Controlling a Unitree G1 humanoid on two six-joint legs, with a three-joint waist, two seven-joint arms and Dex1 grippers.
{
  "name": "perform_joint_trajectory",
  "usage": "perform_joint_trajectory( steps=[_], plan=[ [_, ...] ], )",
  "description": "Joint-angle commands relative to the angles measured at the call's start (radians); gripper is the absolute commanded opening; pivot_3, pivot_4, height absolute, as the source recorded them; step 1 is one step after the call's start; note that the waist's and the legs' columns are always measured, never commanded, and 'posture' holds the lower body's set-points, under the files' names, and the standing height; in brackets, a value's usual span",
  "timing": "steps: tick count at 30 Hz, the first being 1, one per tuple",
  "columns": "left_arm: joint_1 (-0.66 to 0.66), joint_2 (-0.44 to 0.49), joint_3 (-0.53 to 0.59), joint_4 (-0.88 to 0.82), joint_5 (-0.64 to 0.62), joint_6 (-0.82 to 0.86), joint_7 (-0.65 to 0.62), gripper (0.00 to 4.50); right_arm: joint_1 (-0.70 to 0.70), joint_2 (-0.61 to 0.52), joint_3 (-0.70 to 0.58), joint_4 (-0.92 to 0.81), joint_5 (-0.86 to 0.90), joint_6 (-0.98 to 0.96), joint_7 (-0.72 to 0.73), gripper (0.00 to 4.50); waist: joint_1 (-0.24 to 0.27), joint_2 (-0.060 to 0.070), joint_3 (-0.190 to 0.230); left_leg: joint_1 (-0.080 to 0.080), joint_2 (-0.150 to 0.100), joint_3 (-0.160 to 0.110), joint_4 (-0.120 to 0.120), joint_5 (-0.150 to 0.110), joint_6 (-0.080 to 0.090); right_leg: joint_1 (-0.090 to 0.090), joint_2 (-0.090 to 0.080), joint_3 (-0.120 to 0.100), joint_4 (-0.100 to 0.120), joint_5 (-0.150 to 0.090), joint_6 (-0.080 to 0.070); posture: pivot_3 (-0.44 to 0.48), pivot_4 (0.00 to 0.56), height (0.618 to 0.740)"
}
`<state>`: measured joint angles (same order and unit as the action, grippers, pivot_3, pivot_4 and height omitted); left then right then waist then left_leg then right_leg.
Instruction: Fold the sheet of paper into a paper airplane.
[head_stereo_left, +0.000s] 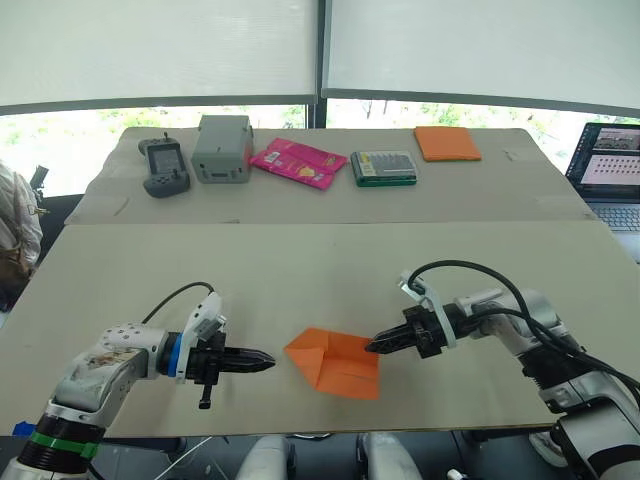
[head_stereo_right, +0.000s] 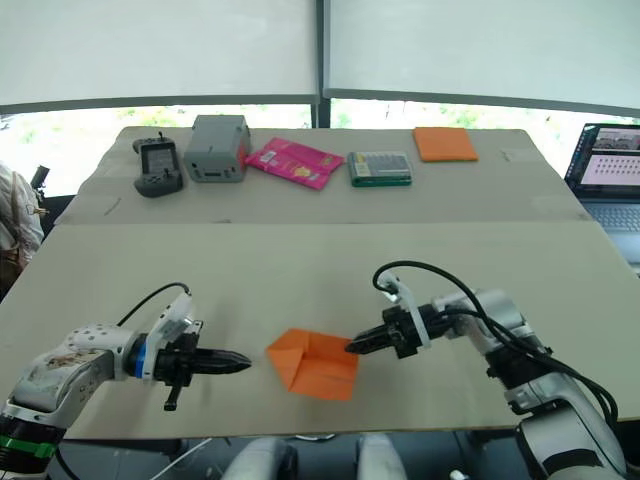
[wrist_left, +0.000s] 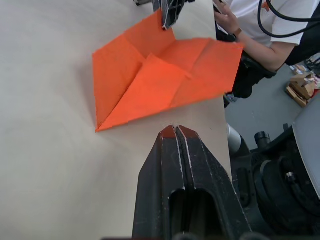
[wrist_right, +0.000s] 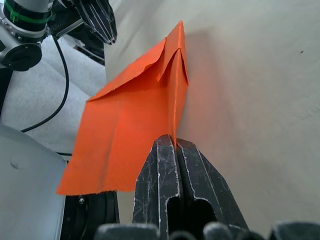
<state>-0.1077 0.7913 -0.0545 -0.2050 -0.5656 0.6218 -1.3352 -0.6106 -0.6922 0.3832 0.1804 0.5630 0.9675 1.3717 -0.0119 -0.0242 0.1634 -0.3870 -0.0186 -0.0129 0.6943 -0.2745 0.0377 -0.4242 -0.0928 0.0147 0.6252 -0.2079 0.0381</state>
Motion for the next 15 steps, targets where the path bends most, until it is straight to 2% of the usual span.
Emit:
perform_joint_trajectory(
  steps=[1,7,11,12,15],
  plan=[
    [-0.002,0.006,-0.025,-0.043,-0.012,0.004,-0.011,0.0,-0.018,0.011,0.01,0.042,-0.036,-0.022,0.019,0.03,0.0,0.0,0.0,0.0,0.0,0.0,0.0,0.0,0.0,0.0,0.0,0.0,0.0,0.0,0.0,0.0,0.15,0.74],
    [-0.014,0.003,-0.042,-0.037,-0.019,0.0,-0.013,0.0,-0.024,0.02,0.005,0.05,-0.087,-0.079,0.039,0.03,0.0,0.0,0.0,0.001,0.0,0.0,0.0,0.0,0.0,0.0,0.0,0.0,0.0,0.0,0.0,0.0,0.15,0.74],
    [-0.024,0.013,-0.02,-0.024,-0.039,0.008,-0.022,0.0,-0.035,0.053,-0.075,0.057,-0.101,-0.171,-0.005,0.03,-0.001,0.0,0.0,0.001,0.0,0.0,0.0,0.0,0.0,0.0,0.0,0.0,0.0,0.0,0.0,0.0,0.15,0.74],
    [-0.025,0.016,-0.017,-0.022,-0.042,0.008,-0.024,0.0,-0.038,0.057,-0.087,0.058,-0.097,-0.17,-0.005,0.63,-0.001,0.0,0.0,0.0,0.0,0.0,0.0,0.0,0.0,-0.001,0.0,0.0,0.001,0.0,0.0,0.0,0.15,0.74],
    [-0.031,0.024,-0.006,-0.01,-0.053,0.011,-0.029,0.0,-0.054,0.043,-0.117,0.016,-0.102,-0.206,0.005,1.62,-0.001,0.001,0.0,-0.001,0.0,0.0,-0.001,0.0,0.0,-0.002,0.0,0.0,0.001,0.0,0.0,0.0,0.15,0.74]
  ],
)
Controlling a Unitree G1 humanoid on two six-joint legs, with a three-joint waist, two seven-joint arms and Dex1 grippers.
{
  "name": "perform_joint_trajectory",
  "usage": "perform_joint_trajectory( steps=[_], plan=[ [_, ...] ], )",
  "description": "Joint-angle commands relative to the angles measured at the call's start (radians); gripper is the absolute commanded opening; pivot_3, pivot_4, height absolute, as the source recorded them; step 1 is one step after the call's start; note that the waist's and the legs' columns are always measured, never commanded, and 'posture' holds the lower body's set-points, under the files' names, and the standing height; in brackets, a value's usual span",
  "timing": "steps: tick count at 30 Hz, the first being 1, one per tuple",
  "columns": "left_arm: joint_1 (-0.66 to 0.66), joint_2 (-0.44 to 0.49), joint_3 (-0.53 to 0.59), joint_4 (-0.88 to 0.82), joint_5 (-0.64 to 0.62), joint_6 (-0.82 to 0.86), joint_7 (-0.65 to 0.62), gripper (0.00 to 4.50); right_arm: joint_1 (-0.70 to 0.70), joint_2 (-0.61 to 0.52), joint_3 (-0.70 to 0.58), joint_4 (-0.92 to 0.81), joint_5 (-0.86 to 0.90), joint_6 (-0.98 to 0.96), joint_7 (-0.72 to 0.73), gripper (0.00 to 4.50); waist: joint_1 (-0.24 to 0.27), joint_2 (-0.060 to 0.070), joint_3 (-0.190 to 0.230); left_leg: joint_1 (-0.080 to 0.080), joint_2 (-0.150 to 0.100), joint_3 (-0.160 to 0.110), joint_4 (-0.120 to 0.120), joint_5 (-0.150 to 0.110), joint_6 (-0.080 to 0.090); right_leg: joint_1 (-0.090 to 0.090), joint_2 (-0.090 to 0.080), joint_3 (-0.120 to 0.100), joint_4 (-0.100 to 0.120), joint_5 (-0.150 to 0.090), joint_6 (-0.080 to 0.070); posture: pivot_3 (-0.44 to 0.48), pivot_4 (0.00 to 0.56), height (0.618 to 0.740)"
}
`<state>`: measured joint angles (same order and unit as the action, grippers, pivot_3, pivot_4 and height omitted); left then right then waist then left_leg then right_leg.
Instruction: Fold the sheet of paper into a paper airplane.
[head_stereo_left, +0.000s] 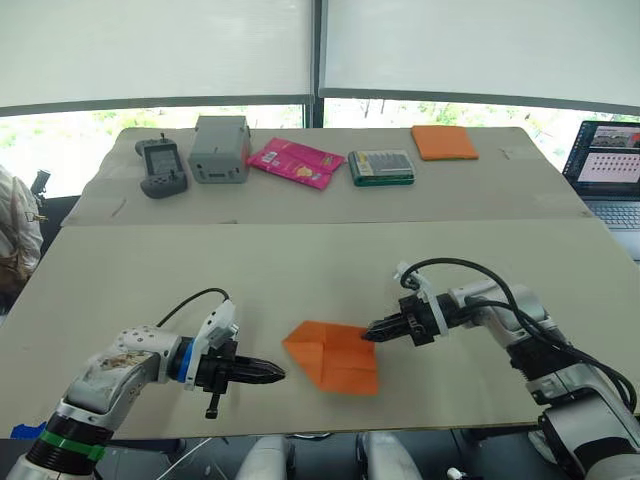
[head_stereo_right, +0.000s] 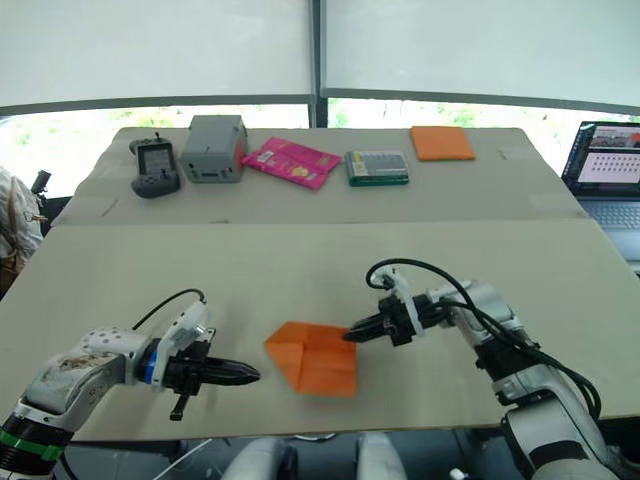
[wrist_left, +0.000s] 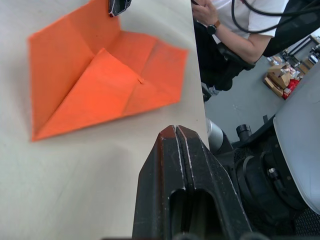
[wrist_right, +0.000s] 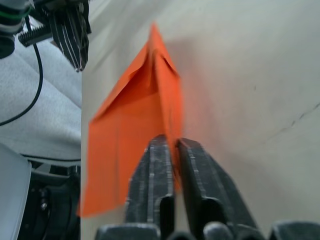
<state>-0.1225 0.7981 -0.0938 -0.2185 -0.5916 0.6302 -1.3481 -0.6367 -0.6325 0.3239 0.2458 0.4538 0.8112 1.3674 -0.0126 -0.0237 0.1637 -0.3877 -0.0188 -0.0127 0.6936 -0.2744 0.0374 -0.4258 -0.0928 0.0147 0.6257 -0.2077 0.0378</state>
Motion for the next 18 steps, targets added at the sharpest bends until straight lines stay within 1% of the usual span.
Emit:
perform_joint_trajectory(
  steps=[1,3,4,7,8,9,11,13,15,16,18],
  plan=[
    [-0.018,0.02,0.036,0.008,-0.029,0.004,-0.02,0.0,-0.037,-0.023,-0.076,-0.07,0.009,-0.065,0.007,1.96,0.0,0.001,0.0,0.0,0.0,0.0,0.0,0.0,0.0,0.0,0.0,0.0,0.0,0.0,0.0,0.0,0.15,0.74],
    [-0.023,0.023,0.037,0.013,-0.031,0.005,-0.025,0.0,-0.046,-0.034,-0.111,-0.11,-0.001,-0.113,-0.012,2.67,0.0,0.001,0.001,-0.001,0.0,0.0,0.0,0.0,0.0,-0.001,0.0,0.0,0.0,0.0,0.0,0.0,0.15,0.74],
    [-0.025,0.023,0.037,0.014,-0.032,0.006,-0.027,0.0,-0.045,-0.04,-0.124,-0.126,0.002,-0.116,-0.017,3.1,0.001,0.001,0.001,-0.001,0.0,0.0,0.0,0.0,0.0,-0.001,0.0,0.0,0.0,0.0,0.0,0.0,0.15,0.74],
    [-0.037,0.022,0.036,0.015,-0.041,0.014,-0.033,0.0,-0.023,-0.069,-0.177,-0.193,0.041,-0.067,-0.035,4.1,0.005,0.001,0.001,-0.001,0.0,0.0,0.0,0.0,0.0,0.0,0.0,0.0,-0.001,0.0,0.0,0.0,0.15,0.74],
    [-0.042,0.019,0.036,0.016,-0.044,0.017,-0.033,0.0,-0.008,-0.072,-0.211,-0.213,0.073,-0.011,-0.058,4.4,0.005,0.001,0.001,-0.001,0.0,0.0,0.0,0.0,0.0,0.0,0.0,0.0,-0.001,0.0,0.0,0.0,0.15,0.74],
    [-0.045,0.018,0.036,0.016,-0.048,0.019,-0.032,0.0,0.004,-0.072,-0.234,-0.228,0.096,0.03,-0.077,4.4,0.005,0.001,0.001,-0.001,0.0,0.0,0.0,0.0,0.0,0.0,0.0,0.0,-0.001,0.0,0.0,0.0,0.15,0.74],
    [-0.053,0.014,0.03,0.016,-0.051,0.02,-0.03,0.0,0.045,-0.069,-0.3,-0.253,0.168,0.177,-0.14,4.4,0.007,0.001,0.001,-0.001,0.0,0.0,0.0,0.0,0.0,0.0,-0.001,0.0,-0.001,0.0,0.0,0.0,0.15,0.74],
    [-0.073,-0.014,0.019,0.02,-0.045,0.004,-0.012,0.0,0.142,-0.084,-0.344,-0.286,0.241,0.352,-0.188,4.4,0.015,0.001,0.001,-0.001,0.0,-0.001,0.0,0.0,0.0,0.0,-0.001,0.0,-0.001,0.0,0.0,0.0,0.15,0.74],
    [-0.094,-0.043,0.011,0.028,-0.031,-0.014,0.005,0.0,0.218,-0.072,-0.385,-0.317,0.283,0.415,-0.234,4.4,0.021,0.001,0.001,-0.001,0.0,-0.001,0.0,0.0,0.0,0.001,-0.002,-0.001,-0.002,0.0,0.0,0.0,0.15,0.74],
    [-0.104,-0.057,0.007,0.034,-0.023,-0.023,0.015,0.0,0.238,-0.053,-0.41,-0.329,0.305,0.441,-0.263,4.4,0.021,0.001,0.001,-0.002,-0.001,-0.001,0.0,0.0,0.0,0.001,-0.002,0.0,-0.002,0.0,0.0,0.0,0.15,0.74],
    [-0.123,-0.075,-0.003,0.048,-0.008,-0.033,0.028,0.0,0.274,-0.034,-0.422,-0.357,0.32,0.458,-0.304,4.4,0.019,0.001,0.001,-0.002,-0.001,0.0,0.001,0.0,0.0,0.0,-0.003,0.0,-0.001,0.0,0.0,0.0,0.15,0.74]
  ],
)
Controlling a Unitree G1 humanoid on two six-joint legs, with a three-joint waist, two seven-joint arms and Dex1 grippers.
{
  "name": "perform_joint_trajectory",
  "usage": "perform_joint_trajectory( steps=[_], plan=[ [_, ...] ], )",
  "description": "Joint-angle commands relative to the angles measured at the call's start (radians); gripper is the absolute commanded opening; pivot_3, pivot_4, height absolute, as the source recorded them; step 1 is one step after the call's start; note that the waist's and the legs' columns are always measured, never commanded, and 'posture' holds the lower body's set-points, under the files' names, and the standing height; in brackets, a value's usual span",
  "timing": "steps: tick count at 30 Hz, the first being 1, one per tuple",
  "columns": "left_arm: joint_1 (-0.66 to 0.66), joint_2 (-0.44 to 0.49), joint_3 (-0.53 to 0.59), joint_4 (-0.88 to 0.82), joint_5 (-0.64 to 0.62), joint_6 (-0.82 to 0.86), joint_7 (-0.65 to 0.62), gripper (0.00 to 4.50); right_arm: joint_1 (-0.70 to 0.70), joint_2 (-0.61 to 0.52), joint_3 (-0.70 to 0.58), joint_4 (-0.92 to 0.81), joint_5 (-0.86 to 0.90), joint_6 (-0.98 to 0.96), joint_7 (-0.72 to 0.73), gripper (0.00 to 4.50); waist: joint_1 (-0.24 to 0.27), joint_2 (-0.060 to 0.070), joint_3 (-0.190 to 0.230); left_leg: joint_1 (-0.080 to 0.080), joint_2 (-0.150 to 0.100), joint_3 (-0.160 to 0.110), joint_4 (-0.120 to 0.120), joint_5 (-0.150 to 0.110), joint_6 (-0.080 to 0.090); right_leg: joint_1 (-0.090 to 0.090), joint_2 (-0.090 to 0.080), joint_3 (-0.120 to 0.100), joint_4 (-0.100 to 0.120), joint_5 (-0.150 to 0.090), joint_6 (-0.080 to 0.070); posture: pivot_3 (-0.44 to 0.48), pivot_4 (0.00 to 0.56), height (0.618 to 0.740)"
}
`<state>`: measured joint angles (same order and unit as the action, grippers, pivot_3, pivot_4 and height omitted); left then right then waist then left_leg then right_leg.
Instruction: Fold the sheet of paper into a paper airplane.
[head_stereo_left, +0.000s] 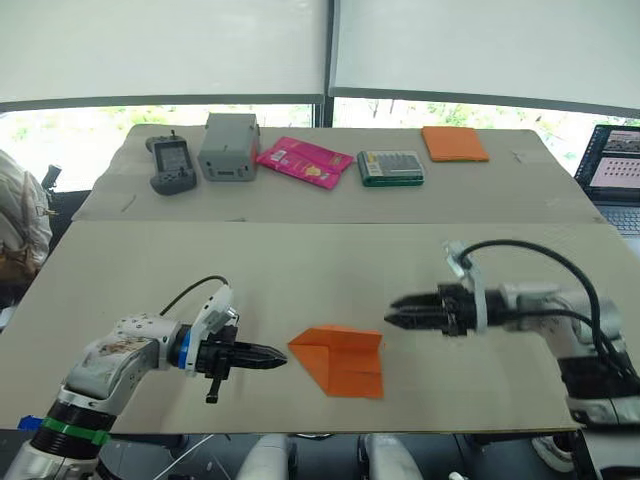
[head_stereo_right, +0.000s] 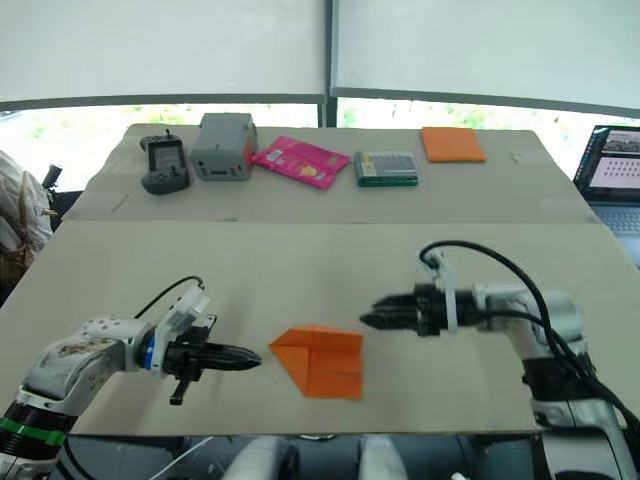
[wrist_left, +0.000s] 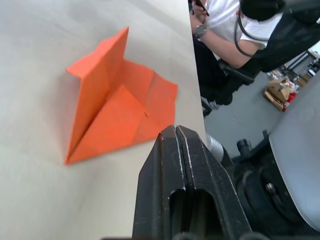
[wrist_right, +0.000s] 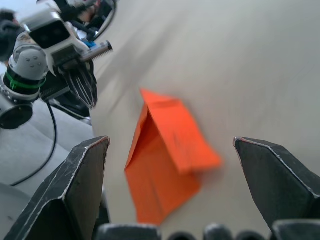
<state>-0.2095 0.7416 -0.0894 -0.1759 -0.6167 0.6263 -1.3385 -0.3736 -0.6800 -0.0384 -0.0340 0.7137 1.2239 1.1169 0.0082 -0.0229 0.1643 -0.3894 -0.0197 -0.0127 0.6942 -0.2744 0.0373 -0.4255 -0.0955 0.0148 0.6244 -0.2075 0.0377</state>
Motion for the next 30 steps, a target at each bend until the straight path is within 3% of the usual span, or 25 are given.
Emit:
perform_joint_trajectory(
  steps=[1,3,7,10,12,18,30],
  plan=[
    [-0.04,-0.021,-0.014,0.009,0.025,-0.032,0.019,0.0,0.032,0.016,-0.052,-0.094,0.05,0.027,-0.068,4.4,-0.005,0.0,0.0,0.0,0.0,0.001,0.0,0.0,0.0,0.0,0.0,0.001,0.0,0.0,0.0,0.0,0.15,0.74],
    [-0.043,-0.023,-0.019,0.01,0.033,-0.035,0.019,0.0,0.07,0.011,-0.026,-0.122,-0.003,-0.077,-0.079,4.4,-0.012,0.0,0.0,0.001,0.001,0.002,0.0,0.0,0.0,0.0,0.001,0.001,0.0,0.0,0.0,0.0,0.15,0.74],
    [-0.036,-0.013,-0.014,0.001,0.039,-0.032,0.021,0.0,0.137,0.002,0.018,-0.112,-0.228,-0.575,-0.05,4.4,-0.013,0.0,0.0,0.001,0.001,0.001,0.0,0.0,0.0,0.0,0.003,0.0,0.0,-0.001,0.001,0.0,0.15,0.74],
    [-0.032,-0.008,-0.01,0.001,0.04,-0.034,0.02,0.0,0.126,0.019,-0.003,-0.076,-0.231,-0.62,-0.073,4.4,-0.017,0.0,0.0,0.001,0.0,0.002,0.0,0.0,0.0,0.0,0.003,0.001,0.001,-0.001,0.002,0.0,0.15,0.74],
    [-0.032,-0.006,-0.014,0.006,0.05,-0.04,0.018,0.0,0.079,0.043,-0.083,-0.049,-0.048,-0.3,-0.138,4.4,-0.021,0.0,0.0,0.002,0.0,0.002,0.0,0.0,0.0,0.001,0.003,0.001,0.001,-0.001,0.001,0.0,0.15,0.74],
    [-0.031,-0.014,-0.014,0.003,0.061,-0.045,0.022,0.0,0.032,0.105,-0.237,0.024,0.255,0.206,-0.223,4.4,-0.015,0.0,0.0,0.001,0.001,-0.001,-0.001,0.0,0.0,0.001,0.003,0.0,0.0,0.0,0.0,0.0,0.15,0.74],
    [0.017,-0.023,-0.016,0.01,0.081,-0.093,0.045,0.0,-0.068,0.21,-0.303,0.121,0.236,0.373,-0.47,4.4,-0.021,0.0,0.0,0.001,0.001,0.0,-0.001,0.0,0.0,0.001,0.003,0.001,0.001,0.0,0.0,0.0,0.15,0.74]
  ],
)
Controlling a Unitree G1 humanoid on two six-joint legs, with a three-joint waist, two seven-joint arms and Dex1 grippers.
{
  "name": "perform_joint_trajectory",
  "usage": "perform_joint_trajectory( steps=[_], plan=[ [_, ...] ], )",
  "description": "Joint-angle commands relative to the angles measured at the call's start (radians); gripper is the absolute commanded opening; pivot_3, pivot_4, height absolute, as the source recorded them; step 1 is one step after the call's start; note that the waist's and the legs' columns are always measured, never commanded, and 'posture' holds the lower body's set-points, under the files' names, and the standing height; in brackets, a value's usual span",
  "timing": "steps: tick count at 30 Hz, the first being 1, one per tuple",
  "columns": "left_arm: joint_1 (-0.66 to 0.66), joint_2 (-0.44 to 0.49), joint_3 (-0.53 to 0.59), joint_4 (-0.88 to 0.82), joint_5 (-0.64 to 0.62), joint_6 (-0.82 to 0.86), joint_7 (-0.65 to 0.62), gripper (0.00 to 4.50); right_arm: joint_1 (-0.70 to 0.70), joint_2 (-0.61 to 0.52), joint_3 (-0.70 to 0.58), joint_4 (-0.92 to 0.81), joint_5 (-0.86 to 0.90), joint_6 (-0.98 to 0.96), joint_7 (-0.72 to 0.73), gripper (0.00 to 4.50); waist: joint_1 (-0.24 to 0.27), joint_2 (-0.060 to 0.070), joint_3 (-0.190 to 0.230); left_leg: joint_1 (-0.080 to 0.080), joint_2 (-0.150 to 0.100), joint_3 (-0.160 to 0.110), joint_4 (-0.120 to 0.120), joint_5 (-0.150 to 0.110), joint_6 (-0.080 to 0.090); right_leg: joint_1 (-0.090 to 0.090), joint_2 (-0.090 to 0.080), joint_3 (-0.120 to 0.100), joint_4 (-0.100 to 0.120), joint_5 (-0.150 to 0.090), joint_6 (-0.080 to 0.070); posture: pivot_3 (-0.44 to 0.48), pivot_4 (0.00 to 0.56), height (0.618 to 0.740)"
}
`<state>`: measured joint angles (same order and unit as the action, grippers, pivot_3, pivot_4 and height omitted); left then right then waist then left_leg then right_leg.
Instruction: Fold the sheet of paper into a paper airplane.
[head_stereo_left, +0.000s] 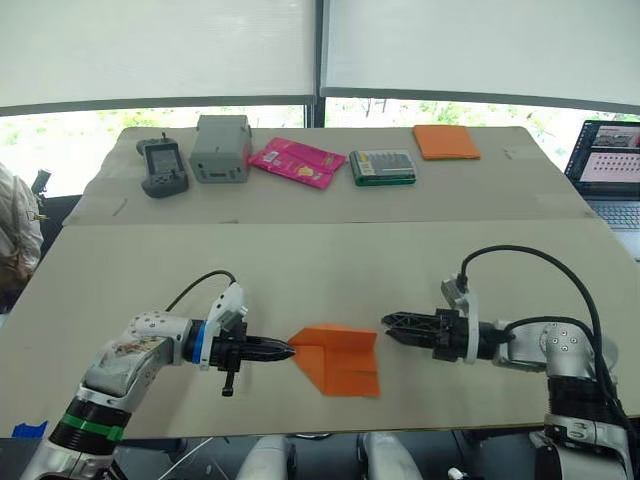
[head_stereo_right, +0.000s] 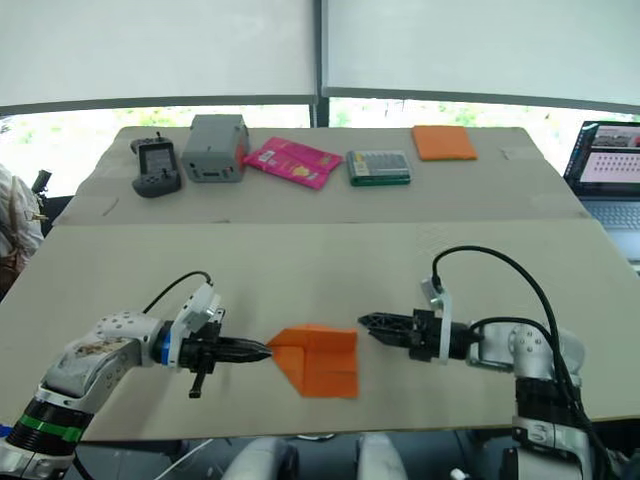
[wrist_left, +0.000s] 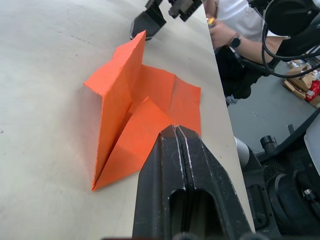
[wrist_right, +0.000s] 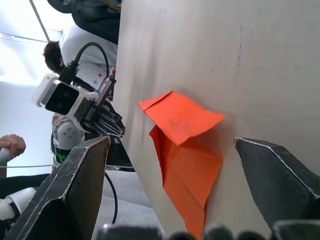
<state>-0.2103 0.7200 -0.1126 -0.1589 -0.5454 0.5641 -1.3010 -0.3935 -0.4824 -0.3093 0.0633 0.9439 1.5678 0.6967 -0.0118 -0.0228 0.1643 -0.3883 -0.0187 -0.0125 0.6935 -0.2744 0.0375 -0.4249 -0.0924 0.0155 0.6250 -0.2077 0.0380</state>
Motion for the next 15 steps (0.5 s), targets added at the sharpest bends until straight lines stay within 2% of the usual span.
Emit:
perform_joint_trajectory(
  steps=[1,7,9,11,15],
  plan=[
    [0.027,-0.003,0.01,-0.007,0.012,-0.038,0.011,0.0,-0.071,0.007,-0.021,0.049,0.007,0.041,-0.069,4.4,-0.005,0.0,0.0,0.0,0.0,0.0,0.0,0.0,0.0,0.0,0.0,0.0,0.0,0.0,0.0,0.0,0.15,0.74],
    [0.058,-0.002,0.017,-0.015,0.016,-0.057,0.023,0.0,-0.175,-0.052,0.066,0.304,0.242,0.047,-0.12,4.4,-0.002,0.0,0.0,0.0,0.0,0.001,0.0,0.0,0.0,0.0,0.0,0.0,0.0,0.0,0.0,0.0,0.15,0.74],
    [0.066,-0.001,0.019,-0.016,0.018,-0.062,0.028,0.0,-0.218,-0.079,0.136,0.418,0.346,0.047,-0.14,4.4,-0.002,0.0,0.0,0.0,0.0,0.001,0.0,0.0,0.0,0.0,0.0,0.0,-0.001,0.0,0.0,0.0,0.15,0.74],
    [0.07,0.0,0.017,-0.018,0.021,-0.066,0.03,0.0,-0.235,-0.121,0.241,0.451,0.409,0.047,-0.161,4.4,-0.002,0.0,0.0,0.0,0.0,0.001,0.0,0.0,0.0,0.0,0.0,0.001,-0.001,0.0,0.0,0.0,0.15,0.74],
    [0.076,-0.001,0.018,-0.023,0.023,-0.069,0.034,0.0,-0.244,-0.141,0.295,0.459,0.435,0.047,-0.202,4.4,-0.002,0.0,0.0,-0.001,0.0,0.001,0.0,0.0,0.0,0.0,0.0,0.0,-0.001,0.0,0.0,0.0,0.15,0.74]
  ],
)
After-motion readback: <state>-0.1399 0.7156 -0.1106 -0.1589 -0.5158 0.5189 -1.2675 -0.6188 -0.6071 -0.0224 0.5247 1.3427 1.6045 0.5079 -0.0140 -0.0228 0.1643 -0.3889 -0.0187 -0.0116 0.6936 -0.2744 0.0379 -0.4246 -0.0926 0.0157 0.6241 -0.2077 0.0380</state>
